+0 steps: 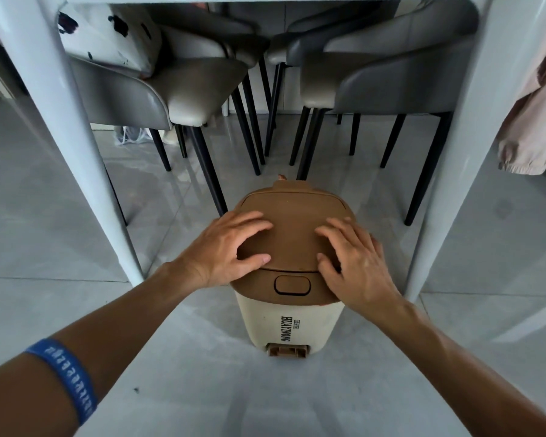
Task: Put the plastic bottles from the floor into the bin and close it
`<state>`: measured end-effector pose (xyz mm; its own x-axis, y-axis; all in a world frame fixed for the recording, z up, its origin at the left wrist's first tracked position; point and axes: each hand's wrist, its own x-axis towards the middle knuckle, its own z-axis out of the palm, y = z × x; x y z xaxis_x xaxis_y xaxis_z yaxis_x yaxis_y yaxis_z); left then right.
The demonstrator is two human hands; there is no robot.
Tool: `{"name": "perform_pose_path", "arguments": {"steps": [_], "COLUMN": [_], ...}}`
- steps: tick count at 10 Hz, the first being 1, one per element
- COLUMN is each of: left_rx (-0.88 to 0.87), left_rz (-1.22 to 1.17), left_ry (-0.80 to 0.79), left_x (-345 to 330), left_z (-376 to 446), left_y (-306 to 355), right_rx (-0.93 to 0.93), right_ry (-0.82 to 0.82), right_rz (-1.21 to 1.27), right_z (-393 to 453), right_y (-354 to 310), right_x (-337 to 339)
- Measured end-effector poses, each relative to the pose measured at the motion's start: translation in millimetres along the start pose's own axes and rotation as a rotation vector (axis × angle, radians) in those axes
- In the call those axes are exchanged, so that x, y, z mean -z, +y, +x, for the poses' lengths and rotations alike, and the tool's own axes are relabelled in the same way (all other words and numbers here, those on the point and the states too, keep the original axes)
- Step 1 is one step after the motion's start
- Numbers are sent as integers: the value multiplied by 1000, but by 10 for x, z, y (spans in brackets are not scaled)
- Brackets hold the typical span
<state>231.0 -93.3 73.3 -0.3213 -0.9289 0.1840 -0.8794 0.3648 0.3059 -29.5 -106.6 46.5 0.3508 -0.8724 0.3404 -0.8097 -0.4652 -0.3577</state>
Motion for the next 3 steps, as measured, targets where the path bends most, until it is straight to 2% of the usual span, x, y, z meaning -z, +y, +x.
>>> {"name": "perform_pose_path", "arguments": {"steps": [1,2,3], "left_rx": [65,81,91], "left_rz": [-30,-16,37], "left_ry": [-61,-111,-126], "left_x": [39,45,46], "left_z": [29,46,-71], "left_y": [-34,-17,31], "right_rx": [-96,-105,-116], "right_ry": [-110,-165,-122], "right_rz": [127,159,131], "right_z": [11,30,32], "right_y": [102,130,56], "right_x": [13,40,101]}}
